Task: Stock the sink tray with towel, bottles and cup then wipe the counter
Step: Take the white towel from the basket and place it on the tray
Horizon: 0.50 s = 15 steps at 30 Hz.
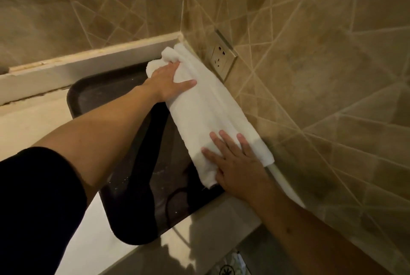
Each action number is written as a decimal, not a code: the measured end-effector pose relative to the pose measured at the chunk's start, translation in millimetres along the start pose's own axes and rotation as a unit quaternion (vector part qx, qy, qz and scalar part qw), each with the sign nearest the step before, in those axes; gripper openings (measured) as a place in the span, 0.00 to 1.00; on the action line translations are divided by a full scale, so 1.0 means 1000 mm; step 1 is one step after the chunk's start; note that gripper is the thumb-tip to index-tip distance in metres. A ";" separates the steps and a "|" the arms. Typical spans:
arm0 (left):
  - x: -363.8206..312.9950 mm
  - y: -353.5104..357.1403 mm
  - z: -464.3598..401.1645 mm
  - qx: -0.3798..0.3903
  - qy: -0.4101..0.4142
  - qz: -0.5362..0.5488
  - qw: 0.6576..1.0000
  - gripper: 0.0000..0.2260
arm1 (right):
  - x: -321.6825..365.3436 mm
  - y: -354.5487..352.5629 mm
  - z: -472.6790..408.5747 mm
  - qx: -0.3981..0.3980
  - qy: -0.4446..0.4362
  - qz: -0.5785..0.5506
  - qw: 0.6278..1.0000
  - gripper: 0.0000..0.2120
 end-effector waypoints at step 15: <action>-0.123 0.103 0.173 0.072 0.171 -0.211 0.960 0.11 | -0.015 -0.039 0.143 -0.012 0.143 -0.252 0.957 0.12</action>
Point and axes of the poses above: each hand's wrist, its own z-axis away from the middle knuckle, its own y-axis out of the palm, x = y × z, the point moved 5 cm from there along -z, towards the middle knuckle, and after that the axes turned 15 degrees about x, right-handed, at the moved point
